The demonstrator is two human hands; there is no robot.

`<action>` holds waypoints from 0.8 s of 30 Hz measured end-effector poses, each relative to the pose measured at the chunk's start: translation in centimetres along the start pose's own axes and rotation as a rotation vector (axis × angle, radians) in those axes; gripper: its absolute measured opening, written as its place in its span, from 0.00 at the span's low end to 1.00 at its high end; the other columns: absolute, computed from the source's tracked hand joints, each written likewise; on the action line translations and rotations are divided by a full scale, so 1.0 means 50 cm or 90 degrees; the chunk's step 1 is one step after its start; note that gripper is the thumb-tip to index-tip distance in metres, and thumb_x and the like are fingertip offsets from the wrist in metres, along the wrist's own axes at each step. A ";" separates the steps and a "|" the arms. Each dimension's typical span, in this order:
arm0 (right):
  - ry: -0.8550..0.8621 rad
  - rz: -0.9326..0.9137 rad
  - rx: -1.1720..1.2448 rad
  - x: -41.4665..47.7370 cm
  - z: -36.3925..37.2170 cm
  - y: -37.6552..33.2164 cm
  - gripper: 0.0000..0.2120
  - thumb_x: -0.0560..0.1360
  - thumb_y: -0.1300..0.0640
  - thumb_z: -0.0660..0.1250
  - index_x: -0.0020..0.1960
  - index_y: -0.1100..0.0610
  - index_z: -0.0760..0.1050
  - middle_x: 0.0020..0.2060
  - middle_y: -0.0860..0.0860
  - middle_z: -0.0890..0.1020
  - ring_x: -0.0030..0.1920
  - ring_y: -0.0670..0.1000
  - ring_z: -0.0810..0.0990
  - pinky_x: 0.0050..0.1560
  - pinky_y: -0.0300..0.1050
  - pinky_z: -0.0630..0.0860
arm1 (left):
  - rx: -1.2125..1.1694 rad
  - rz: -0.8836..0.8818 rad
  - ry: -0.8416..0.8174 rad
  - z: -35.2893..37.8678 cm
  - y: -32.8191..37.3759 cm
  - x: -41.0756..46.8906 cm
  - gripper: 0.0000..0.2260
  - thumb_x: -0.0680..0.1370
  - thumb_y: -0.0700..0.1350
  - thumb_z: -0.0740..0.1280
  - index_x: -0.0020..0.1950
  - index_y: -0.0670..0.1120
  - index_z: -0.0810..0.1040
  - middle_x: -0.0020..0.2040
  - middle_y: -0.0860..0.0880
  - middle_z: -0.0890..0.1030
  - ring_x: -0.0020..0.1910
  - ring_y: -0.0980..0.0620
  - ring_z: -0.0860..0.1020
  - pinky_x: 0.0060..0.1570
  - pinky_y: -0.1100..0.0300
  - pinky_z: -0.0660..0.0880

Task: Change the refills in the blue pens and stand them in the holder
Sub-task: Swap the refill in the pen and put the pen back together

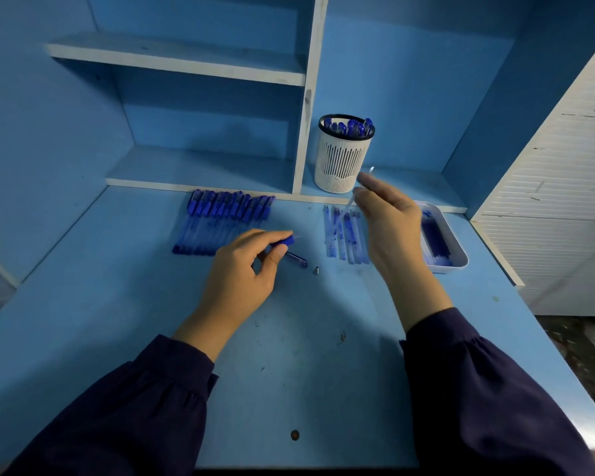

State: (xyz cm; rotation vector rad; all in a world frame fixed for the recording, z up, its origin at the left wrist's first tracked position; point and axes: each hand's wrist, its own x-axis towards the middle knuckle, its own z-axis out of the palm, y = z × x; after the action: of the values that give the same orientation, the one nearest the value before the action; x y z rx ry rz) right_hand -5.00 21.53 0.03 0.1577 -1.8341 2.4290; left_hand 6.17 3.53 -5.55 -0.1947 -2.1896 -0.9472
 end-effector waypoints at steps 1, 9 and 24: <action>-0.036 0.017 -0.044 0.015 0.002 0.003 0.11 0.73 0.67 0.70 0.51 0.55 0.83 0.49 0.53 0.85 0.50 0.48 0.82 0.54 0.38 0.76 | 0.005 0.008 0.010 0.002 -0.002 0.005 0.10 0.79 0.40 0.68 0.59 0.43 0.82 0.47 0.54 0.81 0.42 0.60 0.76 0.41 0.72 0.71; -0.210 0.079 -0.438 0.075 0.033 0.031 0.12 0.71 0.66 0.69 0.50 0.54 0.84 0.47 0.57 0.85 0.43 0.56 0.81 0.55 0.49 0.79 | 0.044 0.069 0.063 0.021 -0.023 0.043 0.12 0.79 0.35 0.66 0.62 0.39 0.80 0.54 0.49 0.79 0.49 0.61 0.75 0.53 0.70 0.73; -0.209 -0.045 -0.717 0.092 0.056 0.067 0.14 0.76 0.61 0.66 0.60 0.60 0.80 0.54 0.56 0.82 0.45 0.49 0.77 0.43 0.34 0.69 | 0.019 0.094 0.031 0.052 -0.050 0.080 0.12 0.80 0.36 0.66 0.62 0.40 0.81 0.54 0.47 0.81 0.51 0.58 0.78 0.52 0.65 0.76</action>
State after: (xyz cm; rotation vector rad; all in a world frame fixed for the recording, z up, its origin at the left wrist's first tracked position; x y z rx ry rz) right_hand -9.95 17.96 -1.78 0.5065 -2.9176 1.0484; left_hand 0.82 2.95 -5.45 -0.3109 -2.1115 -0.8275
